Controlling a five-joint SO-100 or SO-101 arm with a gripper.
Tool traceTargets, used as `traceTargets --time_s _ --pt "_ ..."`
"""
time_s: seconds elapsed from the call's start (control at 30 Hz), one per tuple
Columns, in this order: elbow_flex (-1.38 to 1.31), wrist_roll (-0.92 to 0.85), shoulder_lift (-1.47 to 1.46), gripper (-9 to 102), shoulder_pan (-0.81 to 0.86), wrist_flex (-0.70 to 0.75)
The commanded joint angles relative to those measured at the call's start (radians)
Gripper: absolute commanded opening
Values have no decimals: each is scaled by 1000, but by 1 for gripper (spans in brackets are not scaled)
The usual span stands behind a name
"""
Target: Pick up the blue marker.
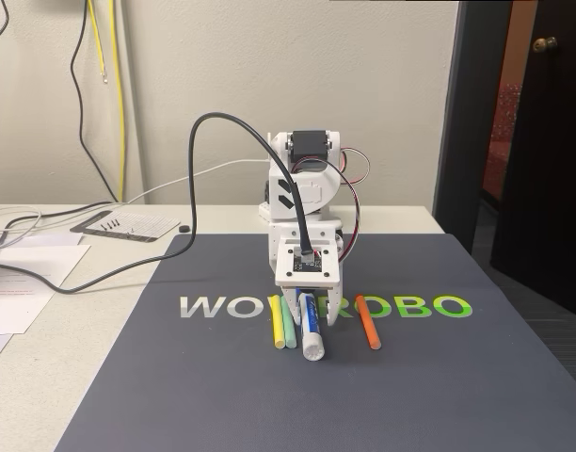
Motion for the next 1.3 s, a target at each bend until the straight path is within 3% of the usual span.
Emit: traceTargets --time_s 0.0,0.17,0.37,0.63,1.0,1.27 --pt "-23 8 11 15 9 -20" --pt "-23 -3 2 14 15 -28" --pt "-23 -3 -3 1 15 -37" --pt "-23 5 29 0 18 -14" --pt "-23 179 209 0 -25 133" --pt "-23 411 388 0 -77 232"
